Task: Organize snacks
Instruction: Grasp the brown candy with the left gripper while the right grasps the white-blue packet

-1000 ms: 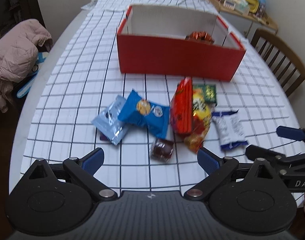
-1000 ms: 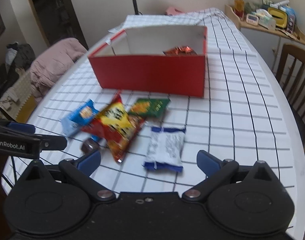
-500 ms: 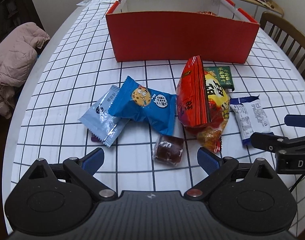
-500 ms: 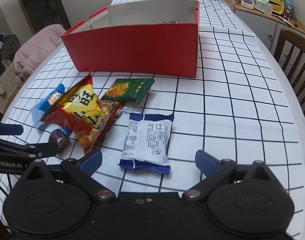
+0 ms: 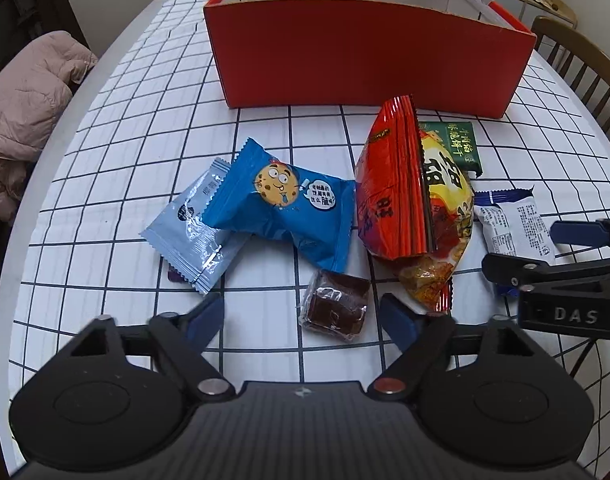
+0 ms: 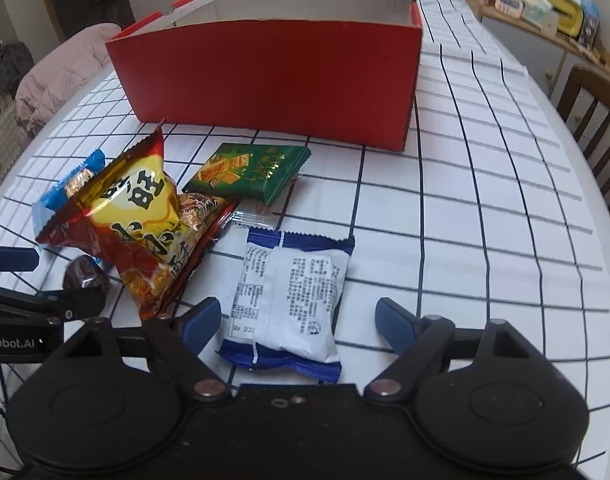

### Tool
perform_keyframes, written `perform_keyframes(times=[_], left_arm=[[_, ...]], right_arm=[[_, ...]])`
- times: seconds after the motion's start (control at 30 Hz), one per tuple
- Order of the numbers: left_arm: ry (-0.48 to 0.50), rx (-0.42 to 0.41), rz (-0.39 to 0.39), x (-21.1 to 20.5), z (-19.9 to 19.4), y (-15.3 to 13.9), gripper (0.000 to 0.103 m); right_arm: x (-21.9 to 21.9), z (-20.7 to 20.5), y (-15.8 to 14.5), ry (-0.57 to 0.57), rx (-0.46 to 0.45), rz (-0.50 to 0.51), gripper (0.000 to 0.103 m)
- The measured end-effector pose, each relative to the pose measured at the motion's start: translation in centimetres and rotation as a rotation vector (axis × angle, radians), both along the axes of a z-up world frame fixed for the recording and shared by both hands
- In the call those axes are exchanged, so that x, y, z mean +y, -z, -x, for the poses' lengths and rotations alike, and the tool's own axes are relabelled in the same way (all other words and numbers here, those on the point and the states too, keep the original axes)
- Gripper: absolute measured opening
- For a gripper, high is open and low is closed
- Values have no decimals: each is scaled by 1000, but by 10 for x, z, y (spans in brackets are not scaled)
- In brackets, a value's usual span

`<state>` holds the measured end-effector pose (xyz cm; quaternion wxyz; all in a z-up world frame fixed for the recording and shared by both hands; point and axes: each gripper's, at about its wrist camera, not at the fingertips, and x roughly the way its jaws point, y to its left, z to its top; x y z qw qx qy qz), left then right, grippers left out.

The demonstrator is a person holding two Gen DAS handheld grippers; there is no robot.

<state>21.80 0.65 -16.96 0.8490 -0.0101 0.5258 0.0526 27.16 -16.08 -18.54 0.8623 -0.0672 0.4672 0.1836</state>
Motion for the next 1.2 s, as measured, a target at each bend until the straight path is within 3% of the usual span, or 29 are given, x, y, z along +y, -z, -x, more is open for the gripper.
perform_keyframes(times=[0.07,0.13,0.37,0.8,1.2], left_arm=[[1,20,5,0,-2,2,62],[-2,26,9,1,-3,3,59],[-10,37,42,3,-4,3,35],[-59,48,123,10,2,-6,33],[-40,-17,151,11,24,-48,33]], right_arm=[[3,1,0,-11,-12,16,78],[6,1,0,-12,-23,38,73],[14,5,-1,-30,-57,61,56],[8,14,-7,4,-65,30,50],[1,42,-54,-6,-110,-49,50]])
